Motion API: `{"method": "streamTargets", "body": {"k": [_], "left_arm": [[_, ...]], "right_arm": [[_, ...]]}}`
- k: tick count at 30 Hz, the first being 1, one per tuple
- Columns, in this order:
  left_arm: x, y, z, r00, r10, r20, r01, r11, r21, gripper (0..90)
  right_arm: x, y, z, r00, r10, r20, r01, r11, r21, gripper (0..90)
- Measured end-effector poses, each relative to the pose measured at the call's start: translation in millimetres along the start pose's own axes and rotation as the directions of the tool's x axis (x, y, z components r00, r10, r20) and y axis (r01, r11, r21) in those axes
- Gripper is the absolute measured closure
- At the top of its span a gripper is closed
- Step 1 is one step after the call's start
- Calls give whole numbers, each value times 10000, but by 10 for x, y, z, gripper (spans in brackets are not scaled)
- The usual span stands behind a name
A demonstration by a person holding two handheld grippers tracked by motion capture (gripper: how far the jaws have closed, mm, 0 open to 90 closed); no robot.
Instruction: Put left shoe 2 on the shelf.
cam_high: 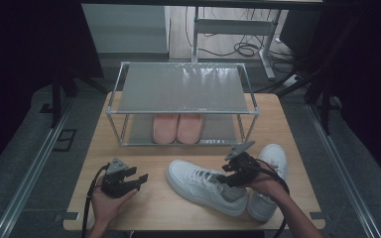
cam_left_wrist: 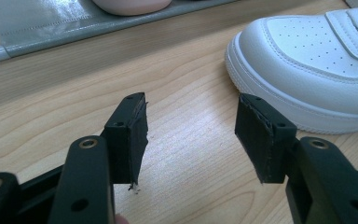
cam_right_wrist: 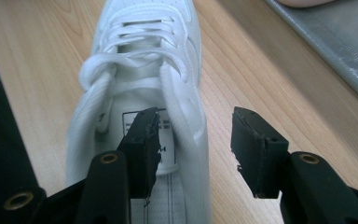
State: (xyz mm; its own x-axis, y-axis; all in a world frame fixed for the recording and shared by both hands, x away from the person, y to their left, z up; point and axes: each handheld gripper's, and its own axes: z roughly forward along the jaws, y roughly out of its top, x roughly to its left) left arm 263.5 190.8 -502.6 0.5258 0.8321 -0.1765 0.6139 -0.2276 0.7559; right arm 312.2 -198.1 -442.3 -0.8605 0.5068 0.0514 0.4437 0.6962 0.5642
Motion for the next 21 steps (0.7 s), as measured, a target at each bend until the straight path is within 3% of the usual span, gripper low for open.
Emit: {"method": "streamTargets", "body": {"k": [10, 14, 21], "left_arm": [[9, 0, -18, 10000, -15, -13, 15, 10000, -51, 445], [16, -2, -20, 10000, -26, -22, 26, 10000, -53, 445], [14, -3, -16, 10000, -14, -29, 14, 10000, -40, 446]], "right_arm": [[33, 93, 268, 9999, 20, 130, -32, 9955, 951, 656], [33, 99, 296, 9998, 50, 191, -69, 9951, 982, 746], [23, 83, 289, 9996, 179, 231, -197, 9968, 777, 794]]}}
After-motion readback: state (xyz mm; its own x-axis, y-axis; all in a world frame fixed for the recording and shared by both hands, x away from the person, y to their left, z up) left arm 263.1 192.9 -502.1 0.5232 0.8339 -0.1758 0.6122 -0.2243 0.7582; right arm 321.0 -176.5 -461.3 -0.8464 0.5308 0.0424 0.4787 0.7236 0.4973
